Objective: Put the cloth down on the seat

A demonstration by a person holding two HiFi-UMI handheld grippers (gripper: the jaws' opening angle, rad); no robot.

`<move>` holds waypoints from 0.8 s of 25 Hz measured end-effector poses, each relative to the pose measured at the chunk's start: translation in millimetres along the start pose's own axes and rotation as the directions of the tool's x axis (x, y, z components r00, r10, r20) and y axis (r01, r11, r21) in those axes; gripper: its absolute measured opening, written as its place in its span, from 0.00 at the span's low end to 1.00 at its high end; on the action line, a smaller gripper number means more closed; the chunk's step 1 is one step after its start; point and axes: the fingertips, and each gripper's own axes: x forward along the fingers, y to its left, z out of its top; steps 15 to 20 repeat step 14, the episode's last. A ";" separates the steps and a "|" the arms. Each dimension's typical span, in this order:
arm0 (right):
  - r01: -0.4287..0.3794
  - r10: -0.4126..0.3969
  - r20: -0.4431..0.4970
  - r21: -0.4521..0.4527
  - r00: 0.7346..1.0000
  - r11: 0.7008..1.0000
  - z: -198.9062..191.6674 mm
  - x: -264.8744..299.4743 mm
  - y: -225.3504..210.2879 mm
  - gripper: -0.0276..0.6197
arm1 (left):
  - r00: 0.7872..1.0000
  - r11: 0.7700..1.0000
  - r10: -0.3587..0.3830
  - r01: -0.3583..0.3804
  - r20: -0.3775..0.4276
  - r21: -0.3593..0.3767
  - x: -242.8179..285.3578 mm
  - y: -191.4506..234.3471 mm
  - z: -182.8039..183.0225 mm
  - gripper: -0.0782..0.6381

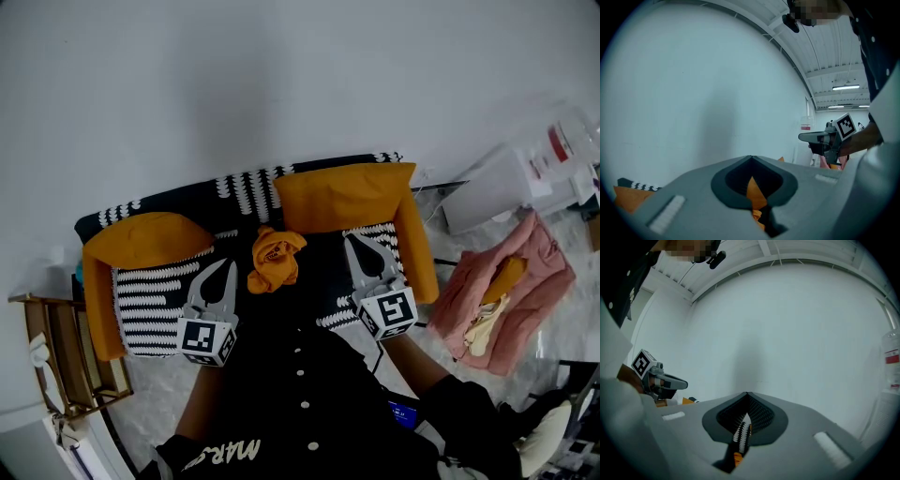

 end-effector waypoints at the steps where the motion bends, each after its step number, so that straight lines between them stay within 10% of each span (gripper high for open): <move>1: 0.000 0.000 0.002 0.001 1.000 1.000 0.4 0.4 0.5 0.08 | 1.000 1.000 0.000 0.000 0.000 -0.001 -0.1 -0.2 -0.3 0.11; 20: -0.008 0.008 -0.010 0.006 1.000 1.000 1.1 8.4 3.5 0.08 | 1.000 1.000 -0.011 0.011 -0.003 -0.004 2.8 -0.9 0.4 0.11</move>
